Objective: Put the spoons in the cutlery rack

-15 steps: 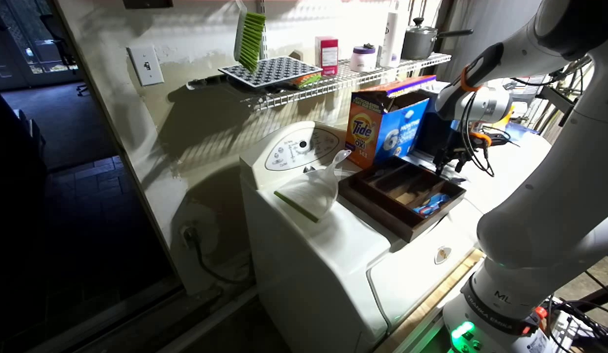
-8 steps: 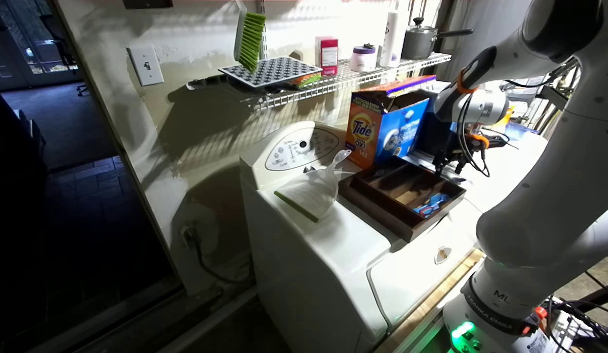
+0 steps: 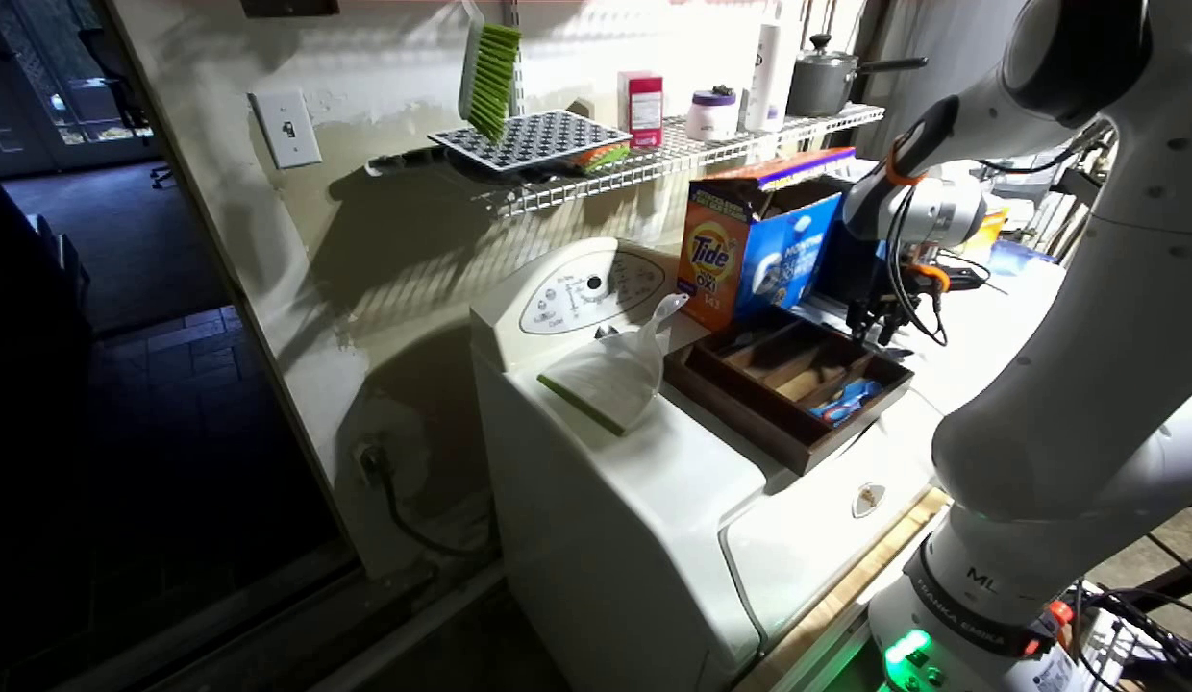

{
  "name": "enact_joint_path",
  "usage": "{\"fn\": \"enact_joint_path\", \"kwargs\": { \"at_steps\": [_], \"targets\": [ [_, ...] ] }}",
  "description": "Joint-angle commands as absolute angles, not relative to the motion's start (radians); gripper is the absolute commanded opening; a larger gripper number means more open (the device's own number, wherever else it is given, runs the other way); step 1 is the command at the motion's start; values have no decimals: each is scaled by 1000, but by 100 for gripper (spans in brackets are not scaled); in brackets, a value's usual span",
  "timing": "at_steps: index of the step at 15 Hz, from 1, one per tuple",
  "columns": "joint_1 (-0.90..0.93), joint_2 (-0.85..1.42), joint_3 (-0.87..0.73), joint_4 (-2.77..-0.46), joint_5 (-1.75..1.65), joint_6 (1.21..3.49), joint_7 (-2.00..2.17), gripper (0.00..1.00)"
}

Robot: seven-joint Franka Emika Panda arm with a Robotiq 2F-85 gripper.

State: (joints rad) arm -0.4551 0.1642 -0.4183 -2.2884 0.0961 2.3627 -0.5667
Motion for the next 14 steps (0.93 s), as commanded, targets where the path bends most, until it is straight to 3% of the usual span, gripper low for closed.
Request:
{"fn": "enact_joint_path", "kwargs": {
  "at_steps": [1,2,5,7,9,14],
  "targets": [
    [-478,185,-394,-2259,125,2370,-584,78],
    [-478,184,-392,-2259,125,2371,-583,82],
    [-480,184,-387,-2254,132,2369,-586,70],
    [-482,184,-384,-2253,134,2366,-585,52],
    [-483,186,-382,-2252,136,2364,-586,42],
    [-486,182,-374,-2252,153,2345,-592,73]
  ]
}}
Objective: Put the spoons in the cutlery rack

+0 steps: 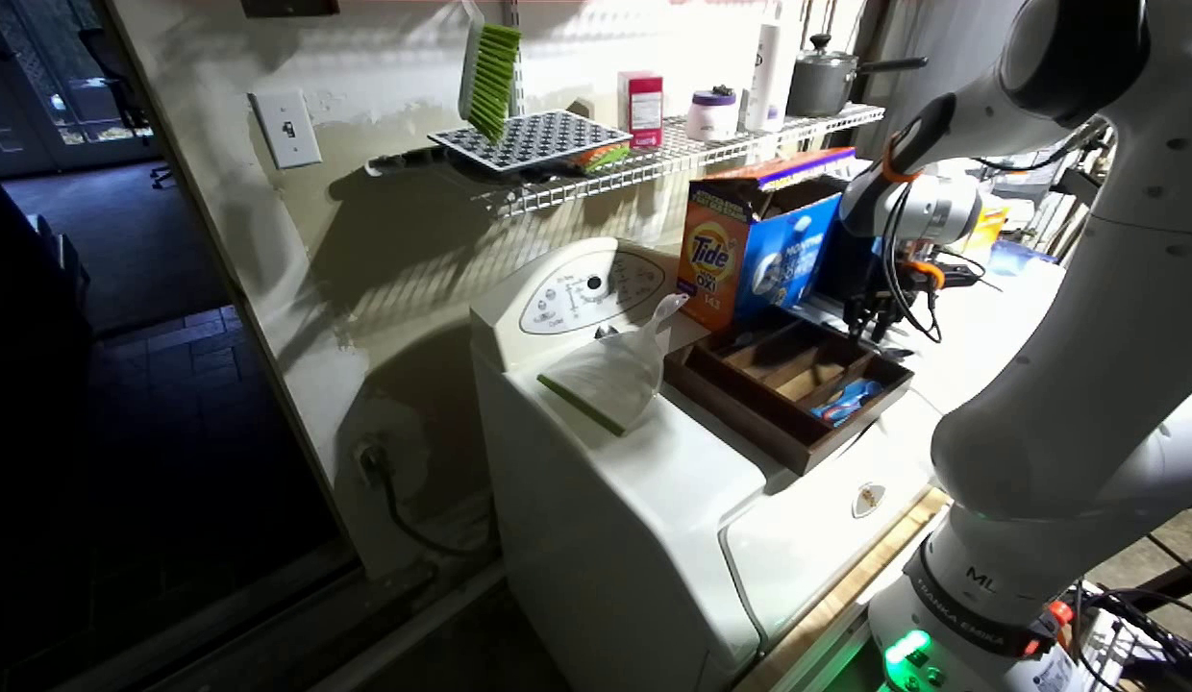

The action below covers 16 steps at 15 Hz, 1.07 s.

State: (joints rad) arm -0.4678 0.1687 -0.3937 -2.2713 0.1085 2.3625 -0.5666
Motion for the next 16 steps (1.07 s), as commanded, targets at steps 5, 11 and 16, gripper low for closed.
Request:
{"fn": "enact_joint_path", "kwargs": {
  "at_steps": [5,11,16],
  "targets": [
    [-488,185,-367,-2247,188,2312,-598,44],
    [-489,193,-370,-2242,199,2281,-592,26],
    [-493,195,-372,-2241,189,2273,-589,68]
  ]
}}
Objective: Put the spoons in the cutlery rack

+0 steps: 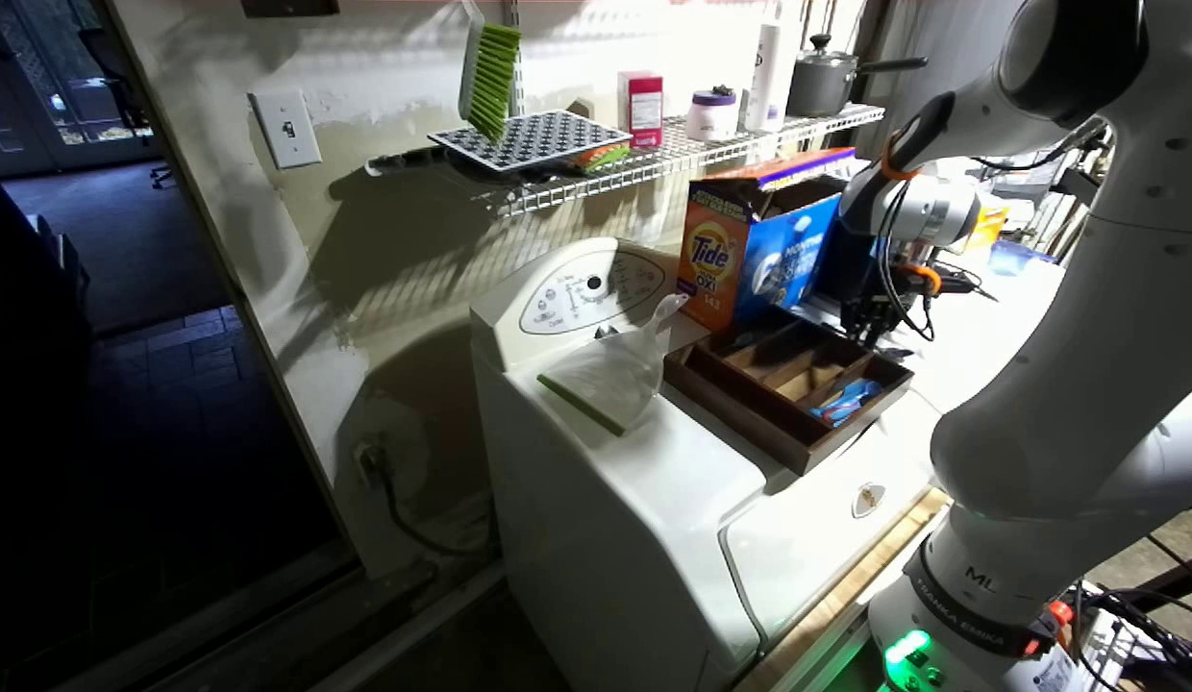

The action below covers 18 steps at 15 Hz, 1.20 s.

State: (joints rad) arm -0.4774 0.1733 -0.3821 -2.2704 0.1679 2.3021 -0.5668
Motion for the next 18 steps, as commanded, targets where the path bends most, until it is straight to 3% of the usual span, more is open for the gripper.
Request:
{"fn": "enact_joint_path", "kwargs": {
  "at_steps": [1,2,3,4,6,10,12,18],
  "targets": [
    [-494,195,-371,-2241,189,2273,-590,74],
    [-495,197,-371,-2241,190,2272,-591,82],
    [-495,199,-371,-2240,189,2272,-591,56],
    [-495,200,-370,-2239,189,2270,-591,43],
    [-495,201,-371,-2237,188,2269,-589,34],
    [-493,209,-371,-2235,178,2273,-582,5],
    [-490,215,-372,-2232,162,2279,-575,1],
    [-482,166,-379,-2234,116,2274,-559,4]
  ]
}}
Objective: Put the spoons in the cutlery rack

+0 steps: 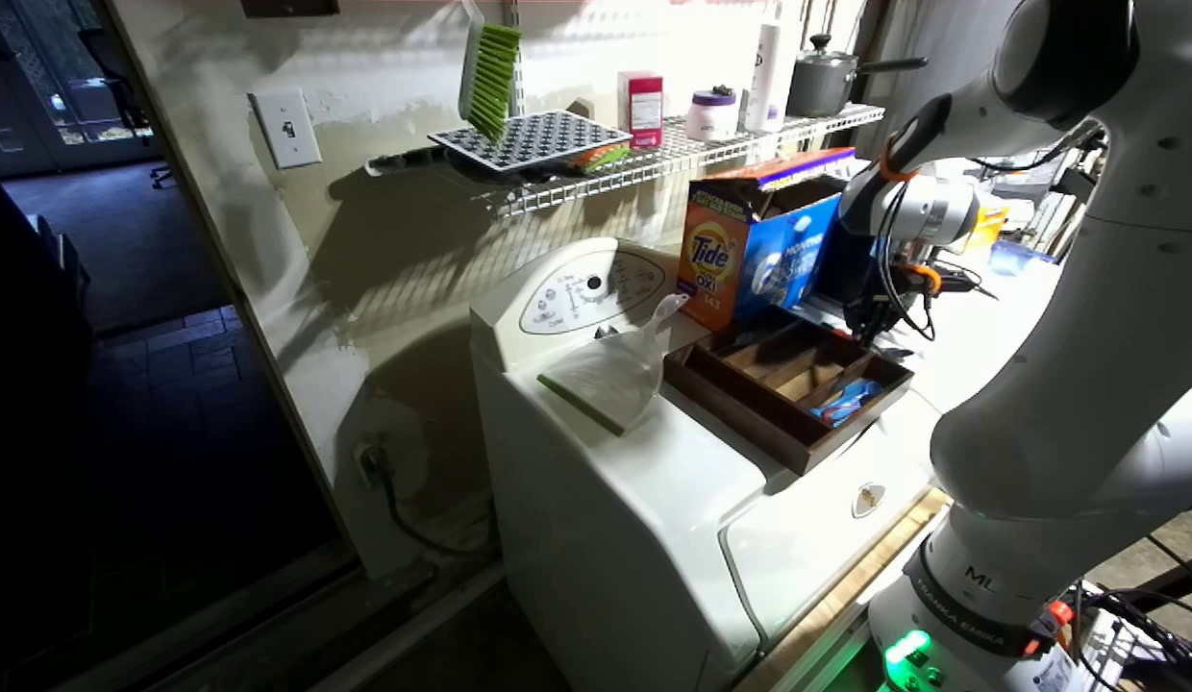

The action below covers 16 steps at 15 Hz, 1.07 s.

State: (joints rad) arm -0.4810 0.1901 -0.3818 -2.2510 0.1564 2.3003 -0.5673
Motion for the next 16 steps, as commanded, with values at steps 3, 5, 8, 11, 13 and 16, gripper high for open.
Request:
{"fn": "enact_joint_path", "kwargs": {
  "at_steps": [3,5,8,11,13,16],
  "targets": [
    [-476,132,-382,-2229,82,2264,-555,4],
    [-473,107,-381,-2234,71,2253,-560,4],
    [-462,63,-381,-2240,62,2211,-553,4],
    [-449,14,-385,-2241,57,2133,-524,4],
    [-443,-22,-389,-2244,45,2084,-491,4],
    [-439,-72,-395,-2246,17,2024,-412,4]
  ]
}}
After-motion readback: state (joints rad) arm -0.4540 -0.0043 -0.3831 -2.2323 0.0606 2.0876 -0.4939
